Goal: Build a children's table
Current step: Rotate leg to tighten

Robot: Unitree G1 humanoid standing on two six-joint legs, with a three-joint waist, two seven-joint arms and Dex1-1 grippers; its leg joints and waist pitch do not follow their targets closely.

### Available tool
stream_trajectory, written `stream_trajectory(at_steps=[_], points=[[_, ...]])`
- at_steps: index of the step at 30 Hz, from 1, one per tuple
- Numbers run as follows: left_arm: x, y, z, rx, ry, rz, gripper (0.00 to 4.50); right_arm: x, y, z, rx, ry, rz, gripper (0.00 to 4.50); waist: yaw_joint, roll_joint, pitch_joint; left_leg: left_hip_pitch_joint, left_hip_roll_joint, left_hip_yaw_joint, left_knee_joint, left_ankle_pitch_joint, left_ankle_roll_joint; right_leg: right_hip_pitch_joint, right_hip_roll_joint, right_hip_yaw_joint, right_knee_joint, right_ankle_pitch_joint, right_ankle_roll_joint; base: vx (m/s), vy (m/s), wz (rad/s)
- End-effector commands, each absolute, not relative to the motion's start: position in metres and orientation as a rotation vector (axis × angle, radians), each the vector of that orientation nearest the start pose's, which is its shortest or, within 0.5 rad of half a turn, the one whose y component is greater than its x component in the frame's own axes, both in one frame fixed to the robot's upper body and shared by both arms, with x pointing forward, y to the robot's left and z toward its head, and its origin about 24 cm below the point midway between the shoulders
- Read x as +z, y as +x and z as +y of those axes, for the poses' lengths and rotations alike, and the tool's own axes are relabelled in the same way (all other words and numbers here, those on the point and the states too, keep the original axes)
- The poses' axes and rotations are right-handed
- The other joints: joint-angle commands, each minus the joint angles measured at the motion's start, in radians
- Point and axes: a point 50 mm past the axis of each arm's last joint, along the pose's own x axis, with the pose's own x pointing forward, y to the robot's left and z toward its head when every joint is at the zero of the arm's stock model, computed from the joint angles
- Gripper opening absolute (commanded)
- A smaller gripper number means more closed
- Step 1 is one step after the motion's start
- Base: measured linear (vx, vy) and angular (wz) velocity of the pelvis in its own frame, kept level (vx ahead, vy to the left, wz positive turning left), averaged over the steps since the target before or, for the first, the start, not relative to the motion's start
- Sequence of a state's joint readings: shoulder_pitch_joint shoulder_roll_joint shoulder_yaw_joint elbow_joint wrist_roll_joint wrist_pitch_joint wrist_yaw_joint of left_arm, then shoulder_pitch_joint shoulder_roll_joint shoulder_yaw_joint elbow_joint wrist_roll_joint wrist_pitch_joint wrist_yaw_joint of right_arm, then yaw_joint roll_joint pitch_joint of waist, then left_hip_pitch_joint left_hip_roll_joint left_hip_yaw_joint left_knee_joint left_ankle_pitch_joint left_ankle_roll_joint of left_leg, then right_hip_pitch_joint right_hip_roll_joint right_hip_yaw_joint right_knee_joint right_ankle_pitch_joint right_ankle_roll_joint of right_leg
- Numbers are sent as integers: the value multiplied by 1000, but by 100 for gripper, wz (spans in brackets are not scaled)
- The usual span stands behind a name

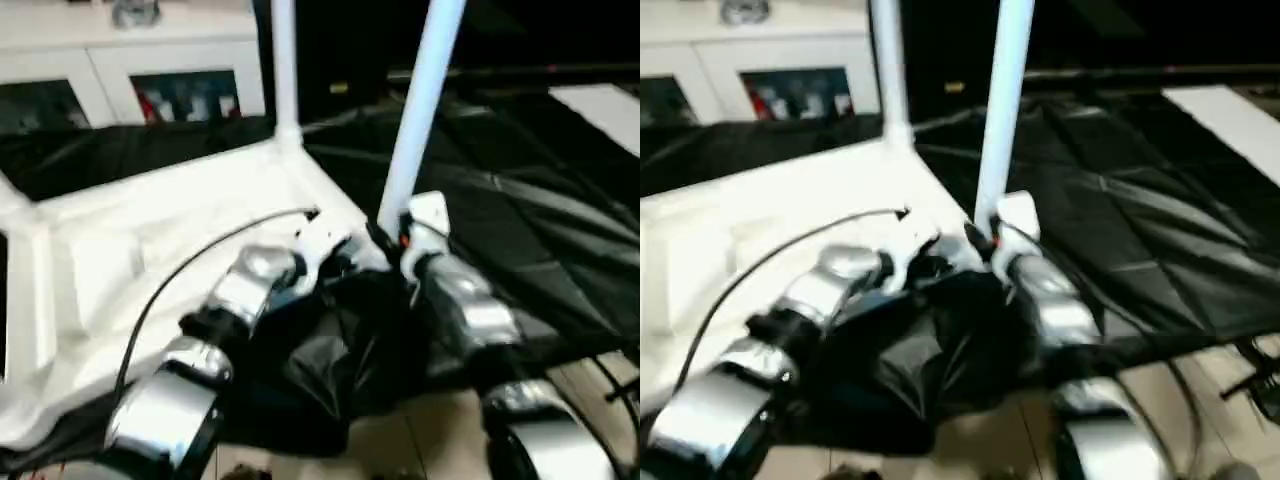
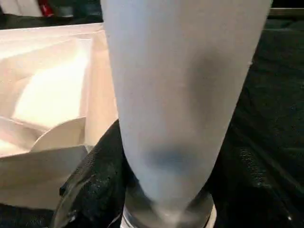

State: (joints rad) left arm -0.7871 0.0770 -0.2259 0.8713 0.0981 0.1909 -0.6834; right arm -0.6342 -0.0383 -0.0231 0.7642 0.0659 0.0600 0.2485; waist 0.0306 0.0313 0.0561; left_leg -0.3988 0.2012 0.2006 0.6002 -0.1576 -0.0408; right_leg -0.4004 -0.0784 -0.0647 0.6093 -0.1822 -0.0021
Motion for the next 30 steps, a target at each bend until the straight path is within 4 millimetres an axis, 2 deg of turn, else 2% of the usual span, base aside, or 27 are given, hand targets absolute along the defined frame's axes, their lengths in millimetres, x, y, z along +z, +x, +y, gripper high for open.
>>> stream_trajectory(at_steps=[1, 3, 4, 5, 9, 12, 18, 19, 21, 26, 27, 30], points=[[74, 365, 56, -873, 349, 288, 0, 33, 344, -61, 517, 62, 276, 263, -1, -12, -68, 31, 27, -26, -75, -325, 11, 31, -66, 38, -98, -341, -186, 0, 0, 0], [74, 362, 55, -904, 348, 284, 0, 34, 344, -59, 541, 57, 274, 270, -2, -11, -69, 27, 26, -24, -75, -310, 20, 33, -67, 39, -94, -321, -193, 0, 0, 0], [73, 359, 53, -958, 349, 270, 0, 35, 344, -60, 562, 31, 268, 284, -2, -18, -69, 26, 26, -24, -75, -304, 24, 35, -67, 38, -95, -321, -193, 0, 0, 0], [72, 357, 54, -983, 348, 272, 0, 35, 345, -62, 575, 18, 266, 300, 1, -14, -71, 29, 27, -23, -73, -291, 29, 34, -68, 40, -93, -311, -196, 0, 0, 0], [69, 351, 62, -1074, 370, 265, 0, 39, 344, -75, 665, -52, 247, 309, -1, -14, -71, 19, 26, -24, -74, -257, 43, 43, -67, 38, -87, -278, -199, 0, 0, 0], [66, 345, 71, -1152, 393, 274, 0, 41, 340, -91, 780, -130, 250, 309, 1, -11, -72, 26, 28, -21, -71, -259, 49, 40, -66, 41, -86, -257, -212, 0, 0, 0], [66, 339, 84, -1238, 405, 284, 0, 44, 329, -118, 936, -185, 283, 309, 9, -10, -73, 27, 31, -18, -70, -238, 61, 45, -62, 41, -76, -186, -243, 0, 0, 0], [66, 336, 89, -1279, 414, 283, 0, 47, 325, -128, 997, -195, 293, 309, 14, -10, -71, 29, 34, -17, -70, -250, 62, 44, -61, 41, -79, -200, -241, 0, 0, 0], [66, 334, 91, -1305, 417, 283, 0, 49, 322, -132, 1026, -197, 297, 309, 16, -10, -71, 29, 35, -17, -70, -256, 64, 43, -62, 42, -79, -207, -242, 0, 0, 0], [65, 327, 98, -1387, 429, 309, 0, 53, 317, -141, 1095, -201, 303, 309, 23, -9, -67, 35, 37, -17, -73, -298, 38, 33, -64, 43, -87, -298, -226, 0, 0, 0], [65, 326, 98, -1392, 430, 311, 0, 53, 317, -142, 1098, -201, 302, 275, 24, -10, -67, 35, 37, -18, -74, -298, 33, 34, -65, 43, -87, -302, -223, 0, 0, 0], [63, 323, 103, -1420, 434, 332, 0, 55, 315, -141, 1115, -175, 304, 270, 24, -8, -67, 34, 37, -20, -77, -304, 24, 34, -64, 43, -87, -311, -216, 0, 0, 0]])
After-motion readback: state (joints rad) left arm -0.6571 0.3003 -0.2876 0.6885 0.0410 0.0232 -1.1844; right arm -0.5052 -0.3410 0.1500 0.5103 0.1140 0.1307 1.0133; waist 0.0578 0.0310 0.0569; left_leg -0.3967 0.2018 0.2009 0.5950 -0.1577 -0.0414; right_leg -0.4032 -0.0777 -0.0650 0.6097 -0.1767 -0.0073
